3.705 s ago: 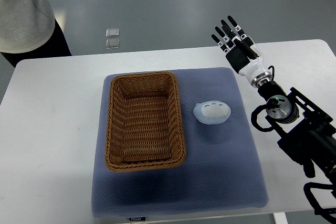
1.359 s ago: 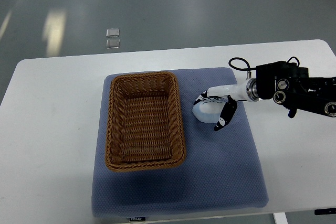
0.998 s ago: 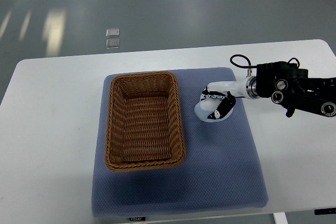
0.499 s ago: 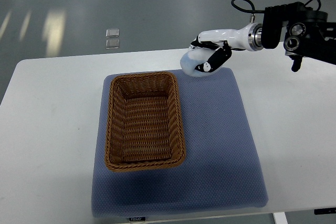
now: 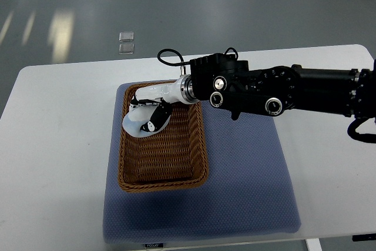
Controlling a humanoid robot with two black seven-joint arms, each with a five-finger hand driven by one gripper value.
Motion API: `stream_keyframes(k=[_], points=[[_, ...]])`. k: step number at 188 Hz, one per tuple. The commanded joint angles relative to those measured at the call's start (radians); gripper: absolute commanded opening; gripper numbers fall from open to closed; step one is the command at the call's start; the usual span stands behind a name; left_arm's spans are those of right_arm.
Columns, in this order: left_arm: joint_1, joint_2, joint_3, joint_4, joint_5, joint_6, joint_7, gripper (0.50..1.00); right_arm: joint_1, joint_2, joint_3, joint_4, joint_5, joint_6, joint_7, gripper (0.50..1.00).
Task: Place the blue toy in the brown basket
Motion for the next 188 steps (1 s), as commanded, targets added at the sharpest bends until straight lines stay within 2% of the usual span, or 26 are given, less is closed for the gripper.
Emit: stream_keyframes(k=[1, 10, 21, 51, 91, 103, 124, 142, 162, 188], points=[[0.000, 0.000, 0.001, -0.005, 0.000, 0.000, 0.000, 1.000, -0.042, 0.010, -0.002, -0.036, -0.017, -0.020, 0.002, 0.582], [0.000, 0.000, 0.000, -0.005, 0.000, 0.000, 0.000, 1.000, -0.054, 0.010, -0.002, -0.041, -0.018, -0.031, 0.007, 0.629], [0.000, 0.000, 0.001, -0.005, 0.000, 0.000, 0.000, 1.000, -0.072, 0.010, -0.002, -0.041, -0.018, -0.036, 0.018, 0.727], [0.000, 0.000, 0.001, 0.001, 0.000, 0.000, 0.000, 1.000, -0.098, 0.010, -0.002, -0.059, -0.020, -0.037, 0.027, 0.860], [0.000, 0.000, 0.001, 0.003, 0.000, 0.000, 0.001, 1.000, -0.083, 0.010, 0.077, -0.061, 0.003, -0.026, 0.031, 0.883], [0.000, 0.000, 0.001, 0.003, 0.000, 0.000, 0.000, 1.000, -0.062, -0.025, 0.163, -0.056, 0.020, -0.009, 0.031, 0.885], [0.000, 0.000, 0.001, 0.003, 0.000, 0.000, 0.000, 1.000, -0.034, -0.102, 0.307, -0.050, 0.129, 0.069, 0.031, 0.885], [0.000, 0.000, 0.000, 0.003, 0.000, 0.000, 0.000, 1.000, -0.035, -0.168, 0.421, -0.048, 0.244, 0.093, 0.031, 0.887], [0.000, 0.000, 0.000, 0.003, 0.000, 0.000, 0.000, 1.000, -0.075, -0.234, 0.556, -0.053, 0.374, 0.089, 0.031, 0.897], [0.002, 0.000, 0.000, 0.001, 0.000, 0.000, 0.001, 1.000, -0.241, -0.267, 0.794, -0.059, 0.534, 0.089, 0.051, 0.899]])
